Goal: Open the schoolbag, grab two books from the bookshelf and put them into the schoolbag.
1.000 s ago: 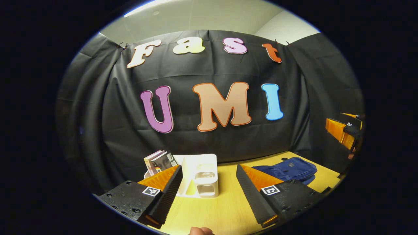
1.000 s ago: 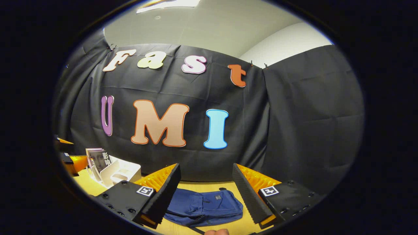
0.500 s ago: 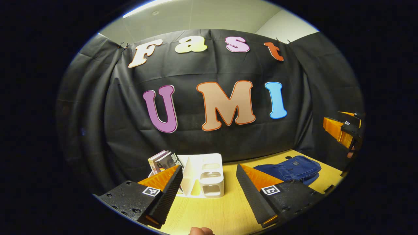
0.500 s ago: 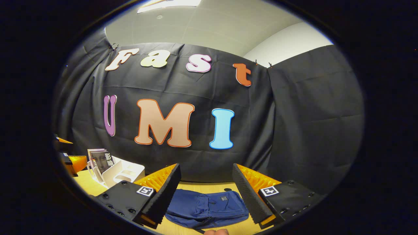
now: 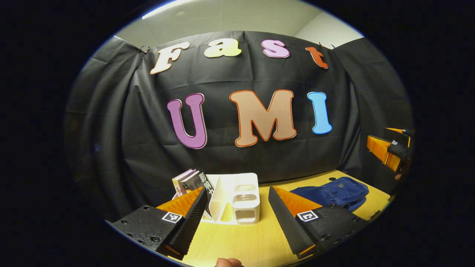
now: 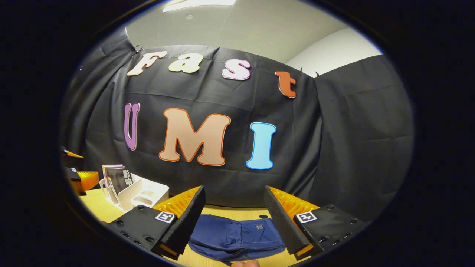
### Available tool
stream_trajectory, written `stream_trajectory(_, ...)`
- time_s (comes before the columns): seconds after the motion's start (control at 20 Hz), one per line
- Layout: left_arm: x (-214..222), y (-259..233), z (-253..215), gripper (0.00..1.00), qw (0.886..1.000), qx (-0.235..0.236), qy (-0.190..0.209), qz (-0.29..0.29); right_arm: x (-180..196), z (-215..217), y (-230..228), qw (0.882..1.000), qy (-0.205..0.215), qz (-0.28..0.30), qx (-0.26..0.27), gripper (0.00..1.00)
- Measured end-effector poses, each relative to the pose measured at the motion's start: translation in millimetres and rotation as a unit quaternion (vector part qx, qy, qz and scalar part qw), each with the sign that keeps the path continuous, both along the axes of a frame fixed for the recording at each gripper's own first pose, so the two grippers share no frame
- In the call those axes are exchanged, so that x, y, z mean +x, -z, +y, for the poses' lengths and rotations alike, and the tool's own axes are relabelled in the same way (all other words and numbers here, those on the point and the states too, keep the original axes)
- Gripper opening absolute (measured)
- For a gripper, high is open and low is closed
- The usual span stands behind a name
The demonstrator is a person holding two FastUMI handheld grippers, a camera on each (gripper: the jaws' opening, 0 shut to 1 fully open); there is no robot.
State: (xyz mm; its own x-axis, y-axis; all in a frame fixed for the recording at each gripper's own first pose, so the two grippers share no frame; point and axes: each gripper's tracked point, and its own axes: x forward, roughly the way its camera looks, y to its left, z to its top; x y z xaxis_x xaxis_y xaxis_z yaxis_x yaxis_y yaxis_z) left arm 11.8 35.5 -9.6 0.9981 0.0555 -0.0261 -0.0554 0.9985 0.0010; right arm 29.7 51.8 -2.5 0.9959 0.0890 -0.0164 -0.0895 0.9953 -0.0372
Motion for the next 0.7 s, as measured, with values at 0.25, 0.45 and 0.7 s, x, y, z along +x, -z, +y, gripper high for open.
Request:
stream_trajectory(0.25, 4.9, 3.1, 6.7, 0.96, 1.000, 0.000, -0.005, 0.006, 6.5, 11.4, 3.4, 1.000, -0.017, 0.000, -0.014, 0.99)
stream_trajectory(0.45, 8.6, 6.3, 9.6, 0.96, 1.000, 0.004, -0.009, 0.010, 17.4, 13.7, 25.0, 0.997, -0.039, 0.010, -0.072, 1.00)
stream_trajectory(0.7, 14.3, 17.9, 16.7, 0.96, 0.999, 0.013, -0.014, 0.028, 25.6, 21.9, 81.6, 0.966, -0.089, 0.034, -0.242, 0.93)
